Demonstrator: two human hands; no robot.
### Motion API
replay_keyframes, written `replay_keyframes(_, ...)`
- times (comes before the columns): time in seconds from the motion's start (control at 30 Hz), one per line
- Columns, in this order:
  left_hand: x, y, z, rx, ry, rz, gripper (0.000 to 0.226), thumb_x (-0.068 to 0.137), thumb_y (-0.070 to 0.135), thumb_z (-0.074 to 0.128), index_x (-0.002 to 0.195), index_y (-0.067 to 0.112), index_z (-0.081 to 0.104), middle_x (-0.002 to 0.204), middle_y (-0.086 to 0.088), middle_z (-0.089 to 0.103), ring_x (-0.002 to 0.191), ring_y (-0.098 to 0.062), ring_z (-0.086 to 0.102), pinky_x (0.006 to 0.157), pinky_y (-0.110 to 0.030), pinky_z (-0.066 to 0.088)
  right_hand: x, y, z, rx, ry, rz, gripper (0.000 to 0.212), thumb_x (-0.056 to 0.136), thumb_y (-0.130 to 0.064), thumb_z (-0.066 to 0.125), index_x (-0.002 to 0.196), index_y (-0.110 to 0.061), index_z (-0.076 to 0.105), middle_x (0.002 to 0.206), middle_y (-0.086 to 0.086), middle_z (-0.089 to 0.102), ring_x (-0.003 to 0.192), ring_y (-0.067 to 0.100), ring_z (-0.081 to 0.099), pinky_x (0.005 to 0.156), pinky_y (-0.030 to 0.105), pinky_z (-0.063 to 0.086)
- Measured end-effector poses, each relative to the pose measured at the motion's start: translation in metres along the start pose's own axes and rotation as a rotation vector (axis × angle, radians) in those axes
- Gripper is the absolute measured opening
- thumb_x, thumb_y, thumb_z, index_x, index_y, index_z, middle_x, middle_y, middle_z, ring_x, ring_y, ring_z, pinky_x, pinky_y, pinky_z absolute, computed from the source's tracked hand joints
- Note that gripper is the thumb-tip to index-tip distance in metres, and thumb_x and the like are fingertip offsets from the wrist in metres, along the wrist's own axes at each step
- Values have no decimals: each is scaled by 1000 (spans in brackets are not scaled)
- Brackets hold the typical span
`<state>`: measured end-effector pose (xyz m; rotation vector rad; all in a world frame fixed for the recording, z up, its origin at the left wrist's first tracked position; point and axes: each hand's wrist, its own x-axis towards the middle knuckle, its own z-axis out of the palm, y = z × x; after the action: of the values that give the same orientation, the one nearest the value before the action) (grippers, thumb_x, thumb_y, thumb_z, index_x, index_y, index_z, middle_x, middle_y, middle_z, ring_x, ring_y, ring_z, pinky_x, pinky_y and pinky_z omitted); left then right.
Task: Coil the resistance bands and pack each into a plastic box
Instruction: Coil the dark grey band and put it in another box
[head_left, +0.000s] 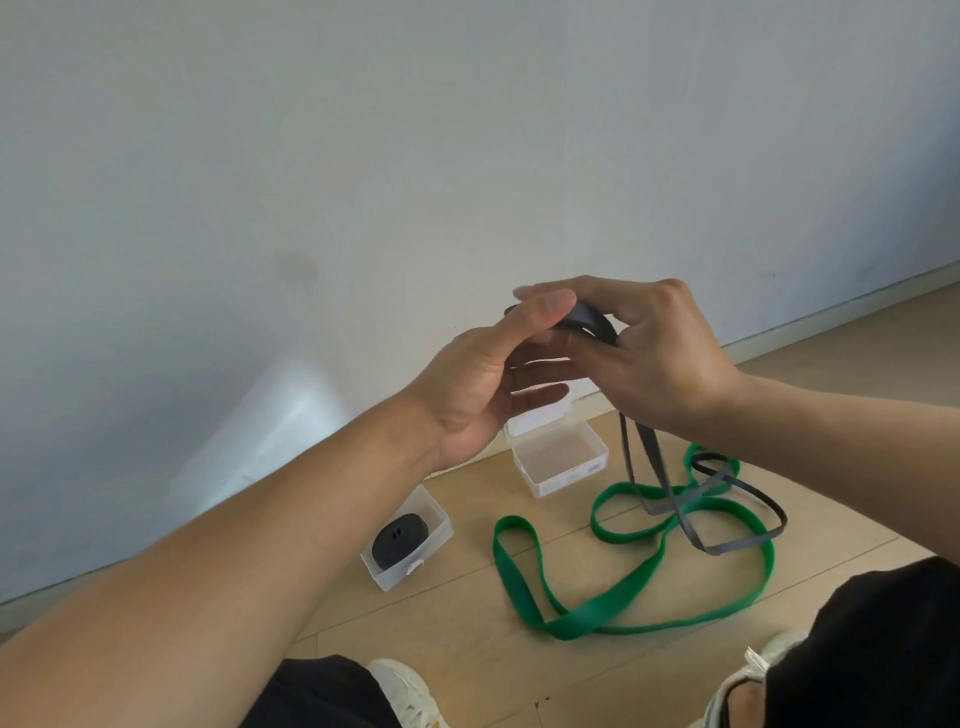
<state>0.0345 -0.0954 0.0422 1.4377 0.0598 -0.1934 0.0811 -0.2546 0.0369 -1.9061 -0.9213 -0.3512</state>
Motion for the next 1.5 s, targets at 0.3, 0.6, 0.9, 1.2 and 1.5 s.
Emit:
replay_keyframes(0.3,0,-4,-4,8,4,-29,33,89,50,63,92,20,75,95,1,75,81,-10,72,89,-32,50,4,-3,3,-130,-76,41,6,92,-35,70,93,-33,75,79,-14,75,79,10,70,74,32,56)
replay_keyframes(0.6,-2,1,-10,-98,71,-26,60,74,65,56,105,16,72,79,0,75,72,-11,72,75,-28,53,5,2,-8,239,-96,117,25,79,-34,78,104,-33,77,96,-21,78,93,2,73,87,19,56)
replay_keyframes(0.9,4,-6,-9,10,31,-39,58,97,62,42,111,13,70,81,-1,70,79,-15,69,79,-31,54,7,12,-7,135,-114,277,18,87,-32,77,105,-34,80,86,-23,77,89,-4,72,82,9,51)
replay_keyframes(1.2,7,-12,-9,36,-79,-45,71,99,69,24,105,12,65,78,-2,57,75,-18,60,79,-34,52,2,12,-10,219,-100,251,10,88,-25,76,97,-26,81,84,-6,80,82,13,75,80,21,57)
replay_keyframes(1.5,11,-7,-8,20,10,-60,68,98,69,27,83,12,60,72,-3,55,67,-18,60,71,-33,52,7,9,-9,409,-112,281,16,90,-18,73,103,-27,77,92,1,80,83,11,75,77,17,56)
